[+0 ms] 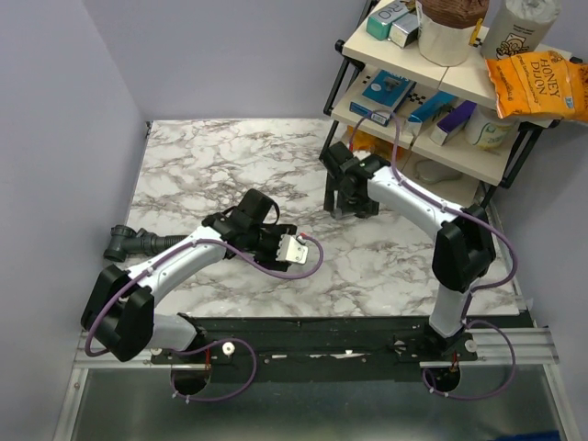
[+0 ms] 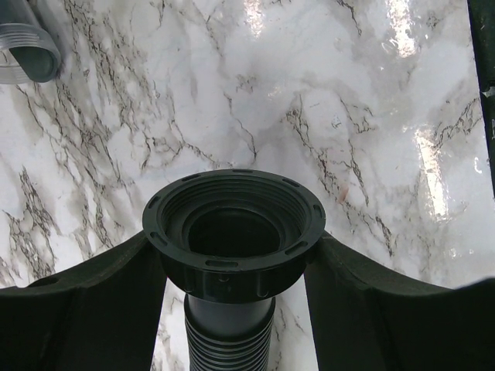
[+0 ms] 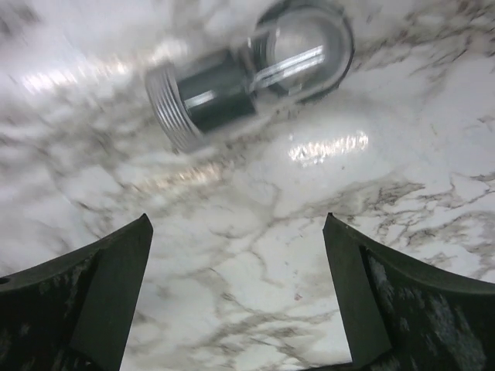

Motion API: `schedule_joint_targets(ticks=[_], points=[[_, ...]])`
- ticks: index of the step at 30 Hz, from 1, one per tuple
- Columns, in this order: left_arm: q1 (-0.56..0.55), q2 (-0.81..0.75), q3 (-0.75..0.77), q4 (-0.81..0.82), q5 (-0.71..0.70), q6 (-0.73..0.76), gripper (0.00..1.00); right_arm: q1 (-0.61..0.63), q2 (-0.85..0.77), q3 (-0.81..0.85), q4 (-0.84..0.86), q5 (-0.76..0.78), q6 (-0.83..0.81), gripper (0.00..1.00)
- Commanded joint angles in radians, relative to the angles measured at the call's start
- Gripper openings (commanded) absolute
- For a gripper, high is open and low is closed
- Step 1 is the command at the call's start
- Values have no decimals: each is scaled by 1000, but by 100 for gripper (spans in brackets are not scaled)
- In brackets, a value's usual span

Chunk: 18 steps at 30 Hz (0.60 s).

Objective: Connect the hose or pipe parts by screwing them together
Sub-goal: Pick up the adaptor from the center of the board.

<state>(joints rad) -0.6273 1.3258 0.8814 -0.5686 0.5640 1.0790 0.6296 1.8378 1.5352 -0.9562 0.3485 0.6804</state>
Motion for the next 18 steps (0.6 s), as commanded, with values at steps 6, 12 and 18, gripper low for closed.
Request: schedule_joint_targets(ticks=[6,12,18], points=[[5,-50,-30,22,2,10,0,-33,176,310,-123,287,352,100],[6,-62,-45,29,-3,18,0,-36,325,414,-263,322,475,98],[5,-59,-47,21,-13,18,0,-36,322,303,-208,314,473,97]])
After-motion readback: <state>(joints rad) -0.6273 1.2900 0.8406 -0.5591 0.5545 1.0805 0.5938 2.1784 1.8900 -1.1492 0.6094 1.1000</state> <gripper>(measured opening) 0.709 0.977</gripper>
